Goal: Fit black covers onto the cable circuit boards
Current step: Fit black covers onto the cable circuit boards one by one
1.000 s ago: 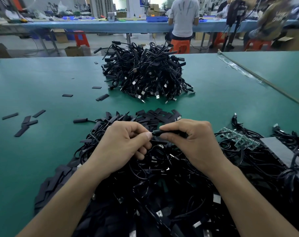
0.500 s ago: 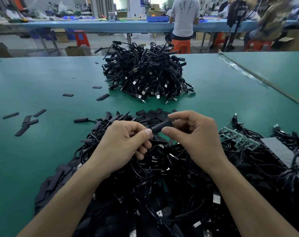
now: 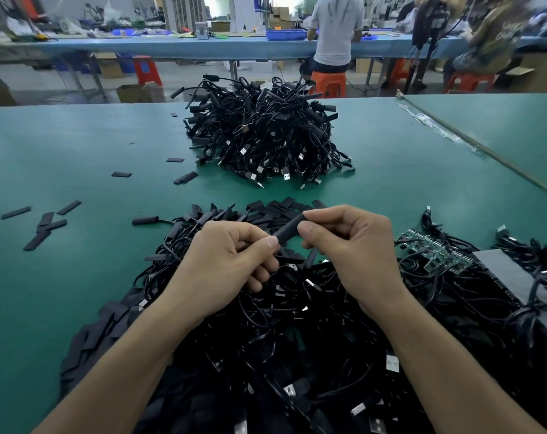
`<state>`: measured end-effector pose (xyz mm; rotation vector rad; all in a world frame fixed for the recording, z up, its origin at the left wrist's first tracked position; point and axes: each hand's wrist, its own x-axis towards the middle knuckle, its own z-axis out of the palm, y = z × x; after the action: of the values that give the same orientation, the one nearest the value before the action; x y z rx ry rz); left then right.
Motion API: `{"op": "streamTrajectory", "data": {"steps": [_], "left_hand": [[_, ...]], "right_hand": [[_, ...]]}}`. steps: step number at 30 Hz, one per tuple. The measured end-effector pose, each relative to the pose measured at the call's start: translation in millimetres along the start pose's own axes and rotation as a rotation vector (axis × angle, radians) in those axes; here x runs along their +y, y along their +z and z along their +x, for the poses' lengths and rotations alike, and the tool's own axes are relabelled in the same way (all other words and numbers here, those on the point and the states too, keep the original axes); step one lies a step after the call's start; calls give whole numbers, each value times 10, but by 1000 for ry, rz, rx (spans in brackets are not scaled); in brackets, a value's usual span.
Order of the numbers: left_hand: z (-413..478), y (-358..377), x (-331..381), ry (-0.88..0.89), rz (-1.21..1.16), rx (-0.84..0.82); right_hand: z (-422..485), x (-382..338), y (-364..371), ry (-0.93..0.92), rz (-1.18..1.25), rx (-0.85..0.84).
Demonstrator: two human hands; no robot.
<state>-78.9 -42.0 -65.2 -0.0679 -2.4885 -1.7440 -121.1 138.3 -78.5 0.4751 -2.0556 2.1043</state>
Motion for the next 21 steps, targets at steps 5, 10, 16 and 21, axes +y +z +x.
{"op": "streamTrajectory", "data": {"steps": [5,10,16,21], "left_hand": [[-59,-37,81,104,102,5],[-6,-157,77,108,209,263],[-11,-275,7,-4,674,383],[-38,-210,22,-5,801,347]], "right_hand": [[33,-63,-42,41,70,118],[30,-184,-109,-175,-656,90],[12,-296,-231,230,-1414,-53],[-19,-203,-195,289,-1342,-140]]}}
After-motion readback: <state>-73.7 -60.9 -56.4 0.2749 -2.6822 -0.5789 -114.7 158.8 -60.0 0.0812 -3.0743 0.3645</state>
